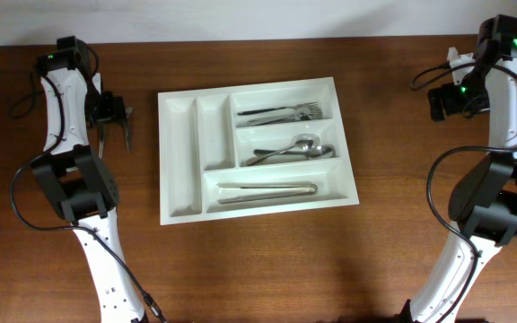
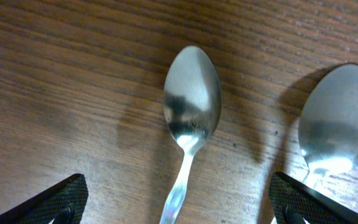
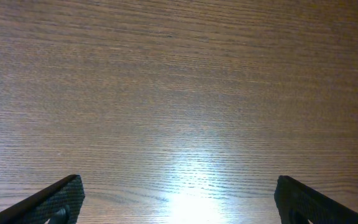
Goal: Pack container
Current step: 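Lower the left gripper onto a spoon and close it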
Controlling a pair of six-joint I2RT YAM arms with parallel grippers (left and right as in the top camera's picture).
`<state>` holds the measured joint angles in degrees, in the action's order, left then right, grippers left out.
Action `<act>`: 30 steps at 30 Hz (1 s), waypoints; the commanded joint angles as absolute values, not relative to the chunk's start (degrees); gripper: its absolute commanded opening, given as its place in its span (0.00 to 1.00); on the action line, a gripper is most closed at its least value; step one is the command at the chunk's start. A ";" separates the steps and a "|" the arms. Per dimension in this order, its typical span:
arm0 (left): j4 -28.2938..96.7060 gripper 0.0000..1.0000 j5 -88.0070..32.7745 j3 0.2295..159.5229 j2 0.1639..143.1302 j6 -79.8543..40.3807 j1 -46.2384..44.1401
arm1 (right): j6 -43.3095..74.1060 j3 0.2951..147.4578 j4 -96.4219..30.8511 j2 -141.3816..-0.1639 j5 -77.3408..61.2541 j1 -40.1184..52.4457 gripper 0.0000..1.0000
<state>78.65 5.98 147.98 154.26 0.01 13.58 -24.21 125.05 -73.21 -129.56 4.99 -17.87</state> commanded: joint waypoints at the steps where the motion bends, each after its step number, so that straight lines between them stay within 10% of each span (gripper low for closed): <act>1: 78.11 0.95 5.78 148.11 154.93 0.93 13.78 | -24.18 125.51 -73.10 -127.81 4.49 -18.06 0.99; 19: 78.00 0.93 9.45 148.11 157.95 1.17 13.80 | -24.18 125.51 -73.10 -127.81 4.51 -18.06 0.99; 30: 78.02 0.48 9.43 148.11 157.95 1.17 13.78 | -24.18 125.51 -73.10 -127.81 4.51 -18.06 0.99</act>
